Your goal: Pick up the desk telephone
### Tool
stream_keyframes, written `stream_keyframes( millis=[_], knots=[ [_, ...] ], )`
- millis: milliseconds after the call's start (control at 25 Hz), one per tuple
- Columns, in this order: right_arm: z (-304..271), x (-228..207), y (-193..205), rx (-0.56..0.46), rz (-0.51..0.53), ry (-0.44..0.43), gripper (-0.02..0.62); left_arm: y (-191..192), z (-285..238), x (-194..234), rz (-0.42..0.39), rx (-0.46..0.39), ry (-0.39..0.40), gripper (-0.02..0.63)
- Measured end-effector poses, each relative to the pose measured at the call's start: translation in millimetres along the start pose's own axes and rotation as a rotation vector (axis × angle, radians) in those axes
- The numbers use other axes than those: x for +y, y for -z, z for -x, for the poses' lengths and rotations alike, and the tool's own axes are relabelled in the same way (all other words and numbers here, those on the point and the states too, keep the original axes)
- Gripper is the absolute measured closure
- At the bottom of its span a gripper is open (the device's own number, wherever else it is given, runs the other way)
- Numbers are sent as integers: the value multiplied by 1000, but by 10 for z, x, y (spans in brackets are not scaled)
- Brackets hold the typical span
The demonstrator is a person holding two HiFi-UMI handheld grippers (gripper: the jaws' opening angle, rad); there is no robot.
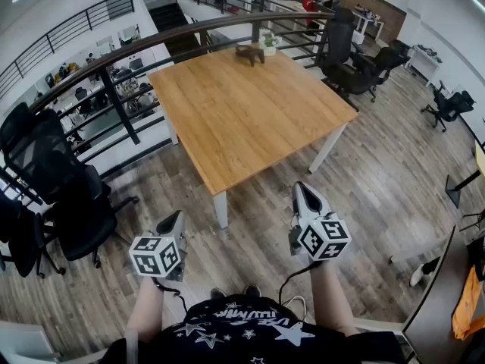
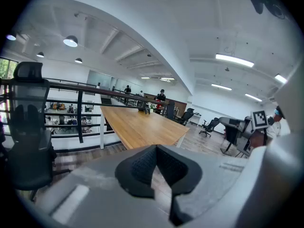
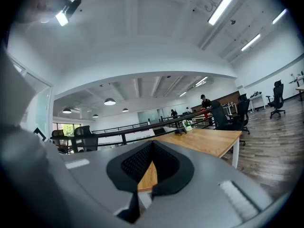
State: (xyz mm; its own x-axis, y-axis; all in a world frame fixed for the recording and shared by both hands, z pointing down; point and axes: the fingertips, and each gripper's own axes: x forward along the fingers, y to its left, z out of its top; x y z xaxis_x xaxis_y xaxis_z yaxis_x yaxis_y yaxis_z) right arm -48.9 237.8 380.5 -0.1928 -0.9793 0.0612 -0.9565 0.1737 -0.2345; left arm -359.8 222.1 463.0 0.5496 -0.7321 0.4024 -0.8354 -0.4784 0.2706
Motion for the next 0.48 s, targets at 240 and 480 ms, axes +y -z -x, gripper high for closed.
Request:
stream_keyframes(
  millis=[240,480],
  knots=[
    [87,-17,-26,5,14,-4,594,12,32,-68,-4,5,9,604],
    [120,-18,1,19,14,-6,594,80,57,-9,24,25,0,604]
  ],
)
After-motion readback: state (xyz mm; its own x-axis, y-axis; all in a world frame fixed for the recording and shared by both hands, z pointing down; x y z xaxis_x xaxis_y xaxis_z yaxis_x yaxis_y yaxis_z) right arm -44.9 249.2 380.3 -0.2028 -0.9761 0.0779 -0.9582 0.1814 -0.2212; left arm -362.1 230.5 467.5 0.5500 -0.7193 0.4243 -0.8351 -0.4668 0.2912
